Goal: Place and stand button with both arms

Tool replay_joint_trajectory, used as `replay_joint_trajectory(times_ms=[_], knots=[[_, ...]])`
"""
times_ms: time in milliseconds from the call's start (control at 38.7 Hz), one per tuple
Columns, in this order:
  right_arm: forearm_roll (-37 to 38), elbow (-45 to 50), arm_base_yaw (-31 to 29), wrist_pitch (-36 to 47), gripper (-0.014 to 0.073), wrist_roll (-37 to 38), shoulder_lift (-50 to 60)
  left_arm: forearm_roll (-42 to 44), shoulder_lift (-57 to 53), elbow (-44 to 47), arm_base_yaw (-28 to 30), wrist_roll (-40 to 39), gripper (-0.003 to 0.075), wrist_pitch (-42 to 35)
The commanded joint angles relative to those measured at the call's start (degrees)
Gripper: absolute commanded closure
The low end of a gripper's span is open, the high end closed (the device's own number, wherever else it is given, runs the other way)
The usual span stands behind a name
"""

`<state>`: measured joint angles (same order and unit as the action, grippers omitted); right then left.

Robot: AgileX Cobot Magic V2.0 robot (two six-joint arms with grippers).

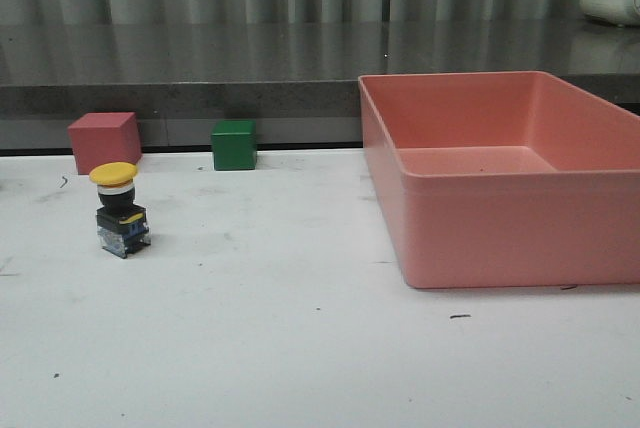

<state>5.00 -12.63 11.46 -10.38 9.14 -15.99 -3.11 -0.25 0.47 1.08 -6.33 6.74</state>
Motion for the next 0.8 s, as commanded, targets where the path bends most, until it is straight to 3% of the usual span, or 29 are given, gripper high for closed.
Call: replay_joint_trajectory(times_ms=[0, 284, 413, 775], knots=[[0.8, 2.3, -3.8, 4.9, 0.0663, -0.6, 2.6, -0.1, -1.3, 0.9, 0.0, -0.6, 0.074, -5.0], [-1.9, 14.2, -11.1, 4.7, 0.0663, -0.6, 13.5, -0.1, -1.3, 0.9, 0.0, -0.6, 0.074, -5.0], [-1.9, 14.0, -11.2, -0.6, 0.0663, -0.6, 17.5, -0.1, -1.3, 0.9, 0.0, -0.6, 0.074, -5.0], [-1.9, 14.0, -11.3, -1.0, 0.0663, -0.6, 17.6, -0.1, -1.2, 0.9, 0.0, -0.6, 0.074, -5.0]])
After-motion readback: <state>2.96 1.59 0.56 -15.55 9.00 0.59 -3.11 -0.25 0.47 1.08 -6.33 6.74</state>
